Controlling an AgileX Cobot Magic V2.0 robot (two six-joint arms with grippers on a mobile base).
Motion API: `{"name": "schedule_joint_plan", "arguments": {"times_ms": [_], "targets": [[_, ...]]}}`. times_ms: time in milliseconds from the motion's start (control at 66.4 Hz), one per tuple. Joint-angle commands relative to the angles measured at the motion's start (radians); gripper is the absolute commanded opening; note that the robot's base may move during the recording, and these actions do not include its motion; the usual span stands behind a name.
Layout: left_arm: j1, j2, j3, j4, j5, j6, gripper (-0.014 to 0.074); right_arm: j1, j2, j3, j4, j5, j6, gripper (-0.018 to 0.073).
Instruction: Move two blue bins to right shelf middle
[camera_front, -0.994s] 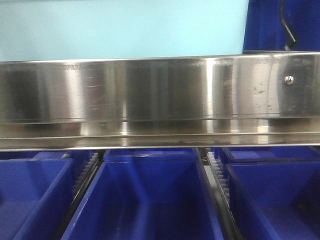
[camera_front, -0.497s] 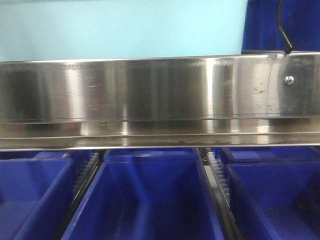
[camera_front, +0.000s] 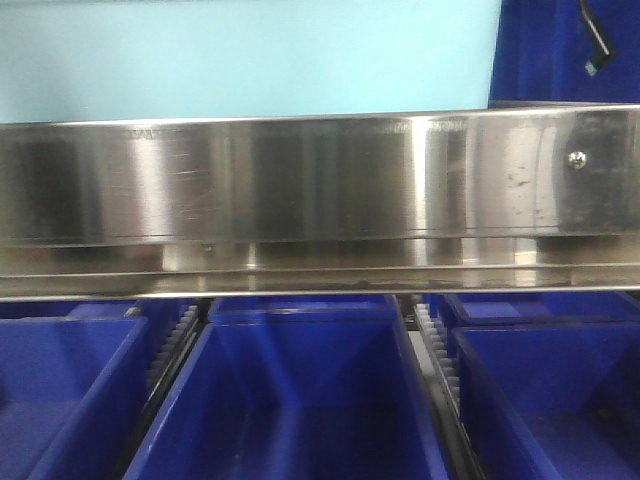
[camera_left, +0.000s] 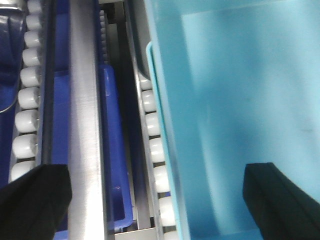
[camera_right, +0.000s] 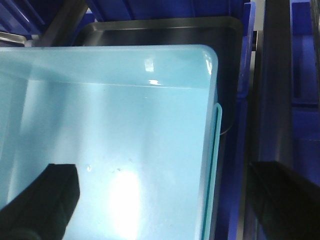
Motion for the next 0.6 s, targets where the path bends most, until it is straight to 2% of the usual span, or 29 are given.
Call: {"name": "schedule_joint_plan", "arguments": {"times_ms": [0,181,407,587], "targets": [[0.002,-0.019,0.024,0.009,-0.002,0.0,0.0611,0.009,-0.016,0.013,-0.01,-0.013,-0.022,0.0568],[0.002,-0.06,0.14,0.009,-0.002,-0.002,0.0611,0.04,-0.037,0.125,-0.047,-0.013,-0.022,0.0568],[0.002,-0.061,0.289,-0.034,-0.079,-0.002,0.0611,0.068,-0.043,0.266,-0.058,-0.013,-0.022,0.0568],[0.002,-0.061,0.347,-0.066,-0.133,-0.002,0.0611,0.073,-0.072,0.37,-0.069,-0.013,0.001,0.0568]]}}
